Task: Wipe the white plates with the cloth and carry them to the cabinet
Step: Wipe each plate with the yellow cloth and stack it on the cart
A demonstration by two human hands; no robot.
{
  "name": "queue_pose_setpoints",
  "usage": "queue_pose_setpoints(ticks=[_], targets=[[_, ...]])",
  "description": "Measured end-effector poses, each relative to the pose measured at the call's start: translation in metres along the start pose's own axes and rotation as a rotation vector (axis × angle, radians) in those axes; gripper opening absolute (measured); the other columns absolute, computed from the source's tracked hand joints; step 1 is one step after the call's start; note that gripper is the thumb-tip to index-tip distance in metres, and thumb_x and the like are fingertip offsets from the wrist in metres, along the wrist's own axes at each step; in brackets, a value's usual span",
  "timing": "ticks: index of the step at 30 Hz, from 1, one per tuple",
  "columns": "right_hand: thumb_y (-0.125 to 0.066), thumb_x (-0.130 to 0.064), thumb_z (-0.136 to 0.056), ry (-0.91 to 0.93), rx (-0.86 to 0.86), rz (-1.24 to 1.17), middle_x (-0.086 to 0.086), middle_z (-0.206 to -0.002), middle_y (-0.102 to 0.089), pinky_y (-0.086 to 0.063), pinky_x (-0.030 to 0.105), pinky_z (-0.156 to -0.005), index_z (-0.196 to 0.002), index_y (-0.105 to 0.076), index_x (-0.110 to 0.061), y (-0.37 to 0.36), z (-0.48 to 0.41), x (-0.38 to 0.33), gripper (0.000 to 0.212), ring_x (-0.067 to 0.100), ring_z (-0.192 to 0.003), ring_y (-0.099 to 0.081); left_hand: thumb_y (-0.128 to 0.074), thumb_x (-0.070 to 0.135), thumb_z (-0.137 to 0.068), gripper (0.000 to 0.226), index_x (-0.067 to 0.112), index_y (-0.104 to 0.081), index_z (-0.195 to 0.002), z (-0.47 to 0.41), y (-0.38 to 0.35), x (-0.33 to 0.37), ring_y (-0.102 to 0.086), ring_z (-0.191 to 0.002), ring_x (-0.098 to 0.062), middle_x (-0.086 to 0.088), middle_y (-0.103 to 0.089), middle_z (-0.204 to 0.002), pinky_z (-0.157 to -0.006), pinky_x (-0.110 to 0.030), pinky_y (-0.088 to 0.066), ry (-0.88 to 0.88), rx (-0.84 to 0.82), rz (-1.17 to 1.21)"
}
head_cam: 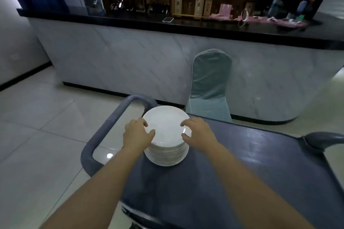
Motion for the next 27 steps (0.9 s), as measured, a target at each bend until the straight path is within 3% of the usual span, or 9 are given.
queue_pose_setpoints(ticks=[4, 6, 7, 9, 14, 17, 19, 24, 27], targets=[[-0.062, -0.026, -0.087, -0.085, -0.023, -0.060, -0.003, -0.122, -0.060, -0.038, 0.033, -0.096, -0.119, -0.063, -0.020, -0.023, 0.023, 0.001, 0.033, 0.021, -0.114, -0.048, -0.071, 0.052, -0.077, 0.054, 0.006, -0.058, -0.103, 0.006, -0.026, -0.047, -0.060, -0.095, -0.033, -0.013, -0.062, -0.098, -0.070, -0.035, -0.048, 0.318, -0.167, 0.314], [-0.063, -0.025, -0.087, -0.092, -0.013, -0.071, -0.003, -0.122, -0.061, -0.039, 0.034, -0.096, -0.119, -0.064, -0.018, -0.031, 0.030, 0.000, 0.032, 0.022, -0.114, -0.049, -0.068, 0.048, -0.082, 0.045, 0.004, -0.065, -0.083, 0.007, -0.037, -0.052, -0.061, -0.082, -0.032, -0.013, -0.064, -0.080, -0.055, -0.029, -0.038, 0.350, -0.221, 0.416], [-0.064, -0.024, -0.087, -0.096, -0.008, -0.077, -0.004, -0.123, -0.061, -0.039, 0.033, -0.098, -0.119, -0.064, -0.018, -0.032, 0.032, -0.001, 0.033, 0.021, -0.115, -0.049, -0.067, 0.045, -0.084, 0.042, 0.007, -0.062, -0.067, 0.005, -0.040, -0.051, -0.059, -0.072, -0.029, -0.008, -0.060, -0.067, -0.052, -0.027, -0.035, 0.337, -0.218, 0.437], [-0.065, -0.021, -0.086, -0.092, 0.021, -0.089, -0.005, -0.123, -0.060, -0.037, 0.027, -0.099, -0.119, -0.064, -0.017, -0.034, 0.036, -0.002, 0.033, 0.019, -0.117, -0.048, -0.063, 0.038, -0.088, 0.045, 0.009, -0.055, -0.055, 0.004, -0.042, -0.047, -0.055, -0.061, -0.021, -0.002, -0.056, -0.055, -0.051, -0.024, -0.036, 0.318, -0.219, 0.429], [-0.067, -0.017, -0.086, -0.106, 0.104, -0.148, -0.005, -0.121, -0.060, -0.031, 0.016, -0.094, -0.117, -0.065, -0.017, -0.033, 0.041, -0.006, 0.030, 0.016, -0.117, -0.045, -0.060, 0.025, -0.089, 0.036, 0.008, -0.061, -0.058, -0.001, -0.046, -0.045, -0.058, -0.049, -0.015, -0.001, -0.063, -0.053, -0.051, -0.022, -0.043, 0.314, -0.262, 0.475], [-0.066, -0.017, -0.088, -0.118, 0.126, -0.162, -0.006, -0.120, -0.060, -0.030, 0.016, -0.095, -0.116, -0.065, -0.017, -0.032, 0.040, -0.007, 0.029, 0.014, -0.118, -0.044, -0.064, 0.021, -0.089, 0.031, 0.008, -0.064, -0.062, -0.003, -0.046, -0.051, -0.051, -0.036, -0.007, 0.005, -0.057, -0.042, -0.038, -0.016, -0.037, 0.409, -0.290, 0.613], [-0.065, -0.015, -0.088, -0.126, 0.127, -0.172, -0.007, -0.120, -0.059, -0.029, 0.015, -0.095, -0.116, -0.065, -0.018, -0.031, 0.038, -0.006, 0.028, 0.014, -0.117, -0.043, -0.064, 0.020, -0.089, 0.028, 0.008, -0.063, -0.063, -0.003, -0.043, -0.056, -0.049, -0.039, -0.009, 0.002, -0.056, -0.045, -0.037, -0.016, -0.036, 0.439, -0.271, 0.691], [-0.064, -0.014, -0.088, -0.133, 0.131, -0.192, -0.009, -0.118, -0.059, -0.027, 0.014, -0.093, -0.115, -0.065, -0.019, -0.031, 0.033, -0.005, 0.027, 0.012, -0.116, -0.041, -0.060, 0.022, -0.089, 0.024, 0.006, -0.058, -0.071, 0.001, -0.030, -0.078, -0.046, -0.061, -0.022, -0.007, -0.053, -0.060, -0.054, -0.027, -0.038, 0.460, -0.115, 0.829], [-0.063, -0.014, -0.089, -0.133, 0.135, -0.205, -0.009, -0.118, -0.059, -0.027, 0.013, -0.093, -0.114, -0.066, -0.019, -0.032, 0.029, -0.007, 0.026, 0.012, -0.116, -0.042, -0.061, 0.027, -0.091, 0.020, 0.008, -0.059, -0.085, 0.006, -0.033, -0.078, -0.058, -0.066, -0.026, -0.005, -0.062, -0.071, -0.053, -0.027, -0.049, 0.530, -0.140, 0.979]])
Point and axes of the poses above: each hand's wrist, its own z-axis away from the middle knuckle, its own y-axis out of the back of the hand, x = y × z, the point moved 7 cm from there along -z, towards the middle knuckle
